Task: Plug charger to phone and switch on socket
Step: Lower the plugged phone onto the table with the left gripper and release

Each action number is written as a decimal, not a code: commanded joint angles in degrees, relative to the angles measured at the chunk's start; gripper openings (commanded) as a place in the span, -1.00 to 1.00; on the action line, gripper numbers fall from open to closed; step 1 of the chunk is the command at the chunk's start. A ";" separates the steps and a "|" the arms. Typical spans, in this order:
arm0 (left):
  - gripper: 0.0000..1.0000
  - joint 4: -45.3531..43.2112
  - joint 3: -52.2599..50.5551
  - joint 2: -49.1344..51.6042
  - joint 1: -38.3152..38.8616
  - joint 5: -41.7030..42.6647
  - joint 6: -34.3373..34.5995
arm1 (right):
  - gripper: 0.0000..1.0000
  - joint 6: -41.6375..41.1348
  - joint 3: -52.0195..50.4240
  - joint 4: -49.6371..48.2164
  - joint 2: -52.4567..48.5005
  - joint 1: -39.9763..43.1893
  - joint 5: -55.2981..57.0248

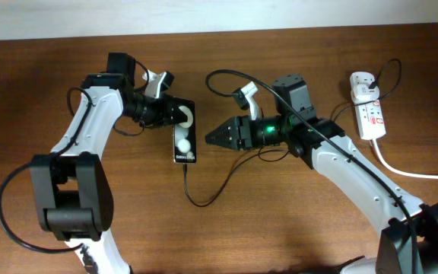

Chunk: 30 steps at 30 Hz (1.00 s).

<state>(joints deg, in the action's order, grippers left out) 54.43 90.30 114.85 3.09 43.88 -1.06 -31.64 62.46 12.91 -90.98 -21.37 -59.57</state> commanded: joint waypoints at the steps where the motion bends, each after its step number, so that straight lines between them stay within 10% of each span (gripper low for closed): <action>1: -1.00 -2.08 -1.81 -1.29 -0.13 -4.61 -0.02 | 0.22 1.46 1.07 1.66 -0.48 -0.11 1.31; 30: -0.93 -9.20 -11.63 -1.29 -0.11 -8.35 4.72 | 0.23 2.95 1.07 3.87 -0.48 -2.78 3.93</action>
<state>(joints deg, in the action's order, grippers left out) 45.56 79.70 114.85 3.09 35.07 3.09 -29.58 62.48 16.71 -91.05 -23.83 -56.34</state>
